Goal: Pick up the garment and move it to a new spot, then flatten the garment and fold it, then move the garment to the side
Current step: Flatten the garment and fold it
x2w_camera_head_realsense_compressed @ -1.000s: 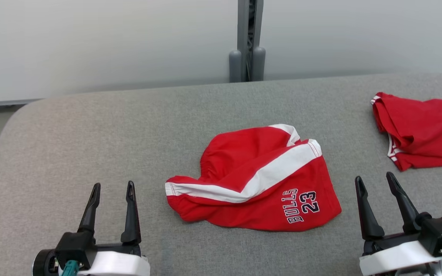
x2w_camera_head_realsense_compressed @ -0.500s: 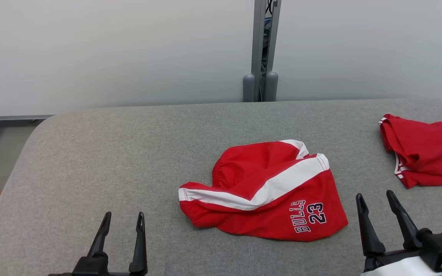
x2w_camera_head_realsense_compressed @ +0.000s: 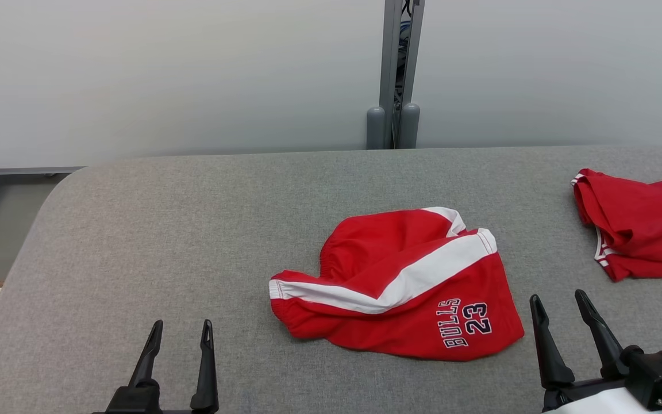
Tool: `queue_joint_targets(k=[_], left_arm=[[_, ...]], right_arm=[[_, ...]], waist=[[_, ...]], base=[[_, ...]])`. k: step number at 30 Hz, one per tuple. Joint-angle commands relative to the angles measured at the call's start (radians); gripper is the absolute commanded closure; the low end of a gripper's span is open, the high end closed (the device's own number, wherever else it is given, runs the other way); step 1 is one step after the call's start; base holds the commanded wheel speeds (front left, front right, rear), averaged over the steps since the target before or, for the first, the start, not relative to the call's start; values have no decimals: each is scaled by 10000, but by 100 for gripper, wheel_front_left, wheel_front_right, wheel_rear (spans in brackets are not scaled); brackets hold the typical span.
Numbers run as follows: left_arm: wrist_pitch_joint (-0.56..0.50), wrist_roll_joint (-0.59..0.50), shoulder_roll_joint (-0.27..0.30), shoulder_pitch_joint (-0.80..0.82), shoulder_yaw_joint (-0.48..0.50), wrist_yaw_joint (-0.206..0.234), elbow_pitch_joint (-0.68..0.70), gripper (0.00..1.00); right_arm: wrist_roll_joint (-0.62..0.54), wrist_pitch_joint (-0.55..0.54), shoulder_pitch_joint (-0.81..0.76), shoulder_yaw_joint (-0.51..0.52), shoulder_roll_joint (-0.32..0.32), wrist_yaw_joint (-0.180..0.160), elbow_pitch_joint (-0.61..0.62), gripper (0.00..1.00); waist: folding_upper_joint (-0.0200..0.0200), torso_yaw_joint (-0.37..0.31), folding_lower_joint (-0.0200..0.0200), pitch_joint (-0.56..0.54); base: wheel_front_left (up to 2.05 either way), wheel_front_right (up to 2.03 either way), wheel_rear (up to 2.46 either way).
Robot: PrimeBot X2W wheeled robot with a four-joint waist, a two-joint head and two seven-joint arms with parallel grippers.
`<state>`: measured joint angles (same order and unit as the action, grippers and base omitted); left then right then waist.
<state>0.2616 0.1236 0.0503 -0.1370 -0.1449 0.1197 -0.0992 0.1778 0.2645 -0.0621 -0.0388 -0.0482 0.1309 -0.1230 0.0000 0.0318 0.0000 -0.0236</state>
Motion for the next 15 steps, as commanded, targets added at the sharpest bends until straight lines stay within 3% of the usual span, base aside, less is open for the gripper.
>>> queue_joint_targets(k=[1,10,15], left_arm=[[40,20,23,77,25,-7,21,0],[40,-127,19,348,-119,-194,-317,0],[40,637,25,807,-408,-843,-857,0]], right_arm=[[65,-2,-18,13,-53,-4,1,0],[55,-2,55,-47,-53,-4,-32,0],[-6,-2,160,-146,-53,-4,-16,0]], waist=[[0,0,0,16],[0,-34,0,151],[0,-84,0,268]], base=[[0,0,0],[0,0,0],[0,0,0]])
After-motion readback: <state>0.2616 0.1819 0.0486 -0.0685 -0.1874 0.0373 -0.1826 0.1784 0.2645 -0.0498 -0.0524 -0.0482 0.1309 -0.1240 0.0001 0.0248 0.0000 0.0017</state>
